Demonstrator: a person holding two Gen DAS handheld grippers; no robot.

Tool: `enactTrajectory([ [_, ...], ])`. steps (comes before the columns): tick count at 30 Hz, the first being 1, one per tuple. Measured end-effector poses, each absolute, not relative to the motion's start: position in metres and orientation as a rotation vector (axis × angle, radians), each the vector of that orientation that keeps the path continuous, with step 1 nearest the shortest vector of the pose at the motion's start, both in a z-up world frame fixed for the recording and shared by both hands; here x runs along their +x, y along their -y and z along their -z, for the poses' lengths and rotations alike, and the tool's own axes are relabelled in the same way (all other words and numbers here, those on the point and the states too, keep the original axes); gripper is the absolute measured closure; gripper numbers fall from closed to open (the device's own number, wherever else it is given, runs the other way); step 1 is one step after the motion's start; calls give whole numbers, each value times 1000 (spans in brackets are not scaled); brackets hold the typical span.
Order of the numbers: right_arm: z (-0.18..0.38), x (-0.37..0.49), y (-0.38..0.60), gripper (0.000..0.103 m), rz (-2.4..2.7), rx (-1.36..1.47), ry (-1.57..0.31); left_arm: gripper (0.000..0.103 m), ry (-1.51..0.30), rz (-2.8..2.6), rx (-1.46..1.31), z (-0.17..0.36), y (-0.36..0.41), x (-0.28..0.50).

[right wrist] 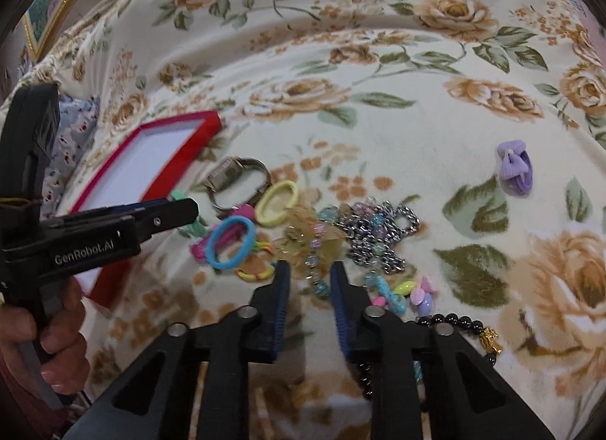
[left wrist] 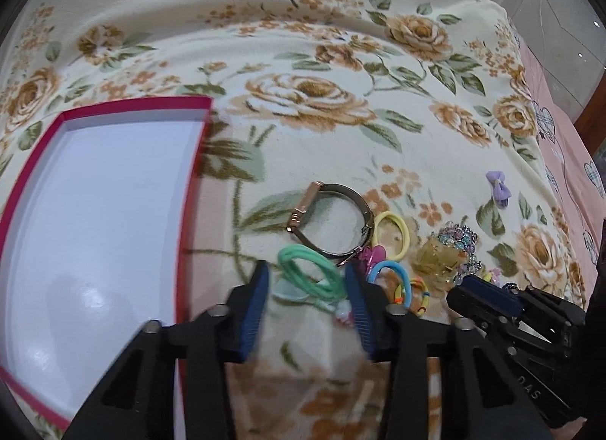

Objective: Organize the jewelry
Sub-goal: 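Grasp the green hair tie with the left tool while the right tool grasps the beaded bracelet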

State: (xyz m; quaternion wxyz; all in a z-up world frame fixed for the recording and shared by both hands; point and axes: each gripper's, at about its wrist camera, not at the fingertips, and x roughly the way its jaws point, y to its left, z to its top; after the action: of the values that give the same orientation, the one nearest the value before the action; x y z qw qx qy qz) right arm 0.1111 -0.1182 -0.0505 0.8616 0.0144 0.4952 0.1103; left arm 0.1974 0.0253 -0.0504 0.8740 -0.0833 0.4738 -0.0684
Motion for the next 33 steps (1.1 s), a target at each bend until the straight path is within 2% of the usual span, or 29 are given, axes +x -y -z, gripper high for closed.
enactTrajectory([
  [1,51,112,119,95,-226,28,-1039,79,-991,151,-172,53,-24,200],
  [3,50,112,122,95,-227,38,-1031,94,-990,157,-164,55,-21,203],
  [6,44,110,123,96,-237,47,-1006,101,-973,171,-166,54,-20,200],
  [19,-15,102,116,96,-274,119,-839,103,-877,178,-220,15,-52,146],
  [33,-41,104,61,96,-379,79,-777,103,-808,120,-269,-12,-105,97],
])
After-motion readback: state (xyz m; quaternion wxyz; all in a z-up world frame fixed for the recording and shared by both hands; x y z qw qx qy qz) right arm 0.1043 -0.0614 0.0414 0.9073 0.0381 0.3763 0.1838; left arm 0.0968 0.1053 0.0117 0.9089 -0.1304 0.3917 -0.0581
